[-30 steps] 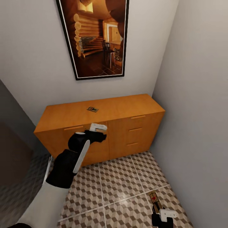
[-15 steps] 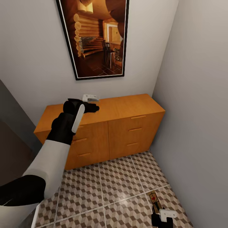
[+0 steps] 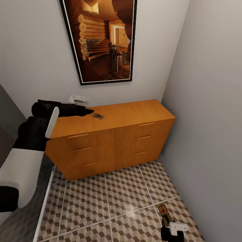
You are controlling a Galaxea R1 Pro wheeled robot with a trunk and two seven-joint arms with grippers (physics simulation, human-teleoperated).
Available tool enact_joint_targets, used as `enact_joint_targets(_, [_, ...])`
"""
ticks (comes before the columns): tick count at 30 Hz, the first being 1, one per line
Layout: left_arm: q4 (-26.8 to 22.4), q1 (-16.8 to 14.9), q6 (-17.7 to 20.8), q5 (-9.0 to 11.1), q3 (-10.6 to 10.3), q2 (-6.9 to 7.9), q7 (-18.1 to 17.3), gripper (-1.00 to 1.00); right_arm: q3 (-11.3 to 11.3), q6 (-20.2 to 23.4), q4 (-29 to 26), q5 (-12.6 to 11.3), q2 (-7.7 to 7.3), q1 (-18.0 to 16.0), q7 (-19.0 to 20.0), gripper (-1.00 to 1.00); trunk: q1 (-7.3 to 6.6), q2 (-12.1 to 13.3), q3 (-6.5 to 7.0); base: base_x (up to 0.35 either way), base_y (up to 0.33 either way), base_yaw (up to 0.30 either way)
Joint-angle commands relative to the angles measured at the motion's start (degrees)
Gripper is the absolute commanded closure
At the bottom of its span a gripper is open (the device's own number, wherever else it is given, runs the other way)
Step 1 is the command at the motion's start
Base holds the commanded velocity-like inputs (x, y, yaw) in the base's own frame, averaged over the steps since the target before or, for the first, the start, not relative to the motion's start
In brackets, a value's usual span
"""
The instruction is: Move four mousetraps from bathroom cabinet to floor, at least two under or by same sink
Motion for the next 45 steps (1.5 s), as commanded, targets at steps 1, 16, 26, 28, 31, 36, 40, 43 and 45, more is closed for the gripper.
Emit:
enact_joint_targets(1, [-0.8,-0.1,0.3,0.6,-0.1,2.19,-4.0,-1.00,0.5,0.0,0.0,-0.5,0.02,0.0,-0.2,1.00,0.01,-0.1,-0.06,0.000,0.000,0.000])
enact_joint_targets(16, [-7.6,-0.1,-6.5,-17.3,-4.1,18.30,-52.1,-1.00,0.5,1.3,0.0,-0.4,0.17,0.0,-0.1,1.00,0.01,-0.1,-0.06,0.000,0.000,0.000])
enact_joint_targets(26, [-6.7,0.0,-19.9,-35.9,-4.2,17.70,-67.5,-1.00,0.6,1.4,0.0,-0.3,0.17,0.0,-0.1,1.00,0.01,-0.1,-0.06,0.000,0.000,0.000])
enact_joint_targets(28, [-6.6,0.0,-20.3,-36.6,-4.2,17.54,-67.5,-1.00,0.6,1.4,0.0,-0.3,0.18,0.0,-0.1,1.00,0.01,-0.1,-0.06,0.000,0.000,0.000])
enact_joint_targets(31, [-6.7,0.0,-20.8,-37.4,-4.3,17.36,-67.5,-1.00,0.6,1.4,0.0,-0.3,0.19,0.0,-0.1,1.00,0.01,-0.1,-0.06,0.000,0.000,0.000])
enact_joint_targets(36, [-6.7,0.0,-21.1,-37.7,-4.3,17.30,-67.5,-1.00,0.6,1.4,0.0,-0.3,0.13,0.0,0.0,1.00,0.01,-0.1,-0.06,0.000,0.000,0.000])
enact_joint_targets(40, [-6.7,0.0,-21.2,-37.7,-4.3,17.28,-67.5,-1.00,0.6,1.4,0.0,-0.3,0.05,0.0,0.0,1.00,0.01,-0.1,-0.06,0.000,0.000,0.000])
enact_joint_targets(43, [-6.8,0.0,-21.2,-37.8,-4.3,17.27,-67.5,-1.00,0.5,1.3,0.0,-0.3,-0.02,0.0,0.0,1.00,0.01,-0.1,-0.06,0.000,0.000,0.000])
enact_joint_targets(45, [-6.8,0.0,-21.2,-37.8,-4.3,17.27,-67.5,-1.00,0.5,1.3,0.0,-0.4,-0.04,0.0,0.0,1.00,0.01,-0.1,-0.06,0.000,0.000,0.000])
